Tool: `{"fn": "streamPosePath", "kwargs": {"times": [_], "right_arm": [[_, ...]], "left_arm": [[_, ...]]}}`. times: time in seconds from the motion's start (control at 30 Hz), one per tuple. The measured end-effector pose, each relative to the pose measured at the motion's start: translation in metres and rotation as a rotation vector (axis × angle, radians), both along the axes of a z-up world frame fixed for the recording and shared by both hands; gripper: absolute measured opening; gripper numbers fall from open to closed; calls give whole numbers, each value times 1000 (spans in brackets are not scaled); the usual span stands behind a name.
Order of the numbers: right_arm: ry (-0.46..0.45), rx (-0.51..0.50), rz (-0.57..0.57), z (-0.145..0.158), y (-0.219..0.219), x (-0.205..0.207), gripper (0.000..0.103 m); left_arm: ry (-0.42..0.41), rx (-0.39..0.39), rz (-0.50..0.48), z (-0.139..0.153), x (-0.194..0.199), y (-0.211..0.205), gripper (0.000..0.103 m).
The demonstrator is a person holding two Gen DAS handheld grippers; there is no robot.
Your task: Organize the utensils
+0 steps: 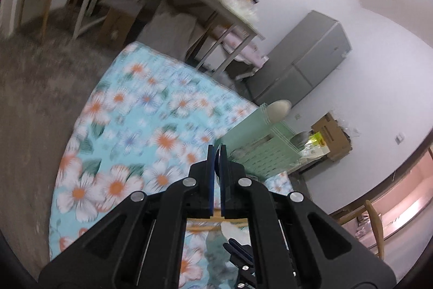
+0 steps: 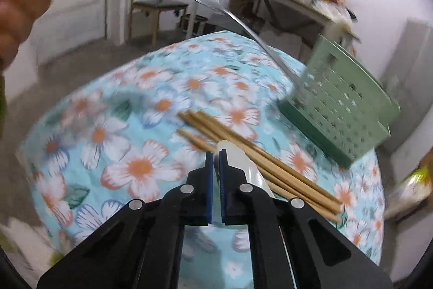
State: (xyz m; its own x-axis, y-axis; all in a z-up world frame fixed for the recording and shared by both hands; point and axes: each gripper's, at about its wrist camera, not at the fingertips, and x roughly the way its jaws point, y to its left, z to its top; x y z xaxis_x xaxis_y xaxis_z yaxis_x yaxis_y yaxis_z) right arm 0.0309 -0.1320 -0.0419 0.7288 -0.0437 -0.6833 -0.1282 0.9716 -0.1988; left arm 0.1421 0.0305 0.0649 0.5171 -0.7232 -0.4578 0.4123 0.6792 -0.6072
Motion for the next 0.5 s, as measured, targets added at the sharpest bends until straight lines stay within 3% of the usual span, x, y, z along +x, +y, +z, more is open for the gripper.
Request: {"fn": "streamPosePath", "kwargs": {"times": [0.23, 0.37, 0.5], "right_arm": [[-77, 143, -134, 36, -59, -10, 3], [-125, 168, -182, 50, -82, -15, 2], [-140, 197, -202, 53, -95, -18, 2]], "left_arm": [[-225, 9, -40, 65, -2, -38, 1], [-365, 109, -48, 89, -6, -77, 1], [-496, 282, -44, 91, -10, -122, 1]]}}
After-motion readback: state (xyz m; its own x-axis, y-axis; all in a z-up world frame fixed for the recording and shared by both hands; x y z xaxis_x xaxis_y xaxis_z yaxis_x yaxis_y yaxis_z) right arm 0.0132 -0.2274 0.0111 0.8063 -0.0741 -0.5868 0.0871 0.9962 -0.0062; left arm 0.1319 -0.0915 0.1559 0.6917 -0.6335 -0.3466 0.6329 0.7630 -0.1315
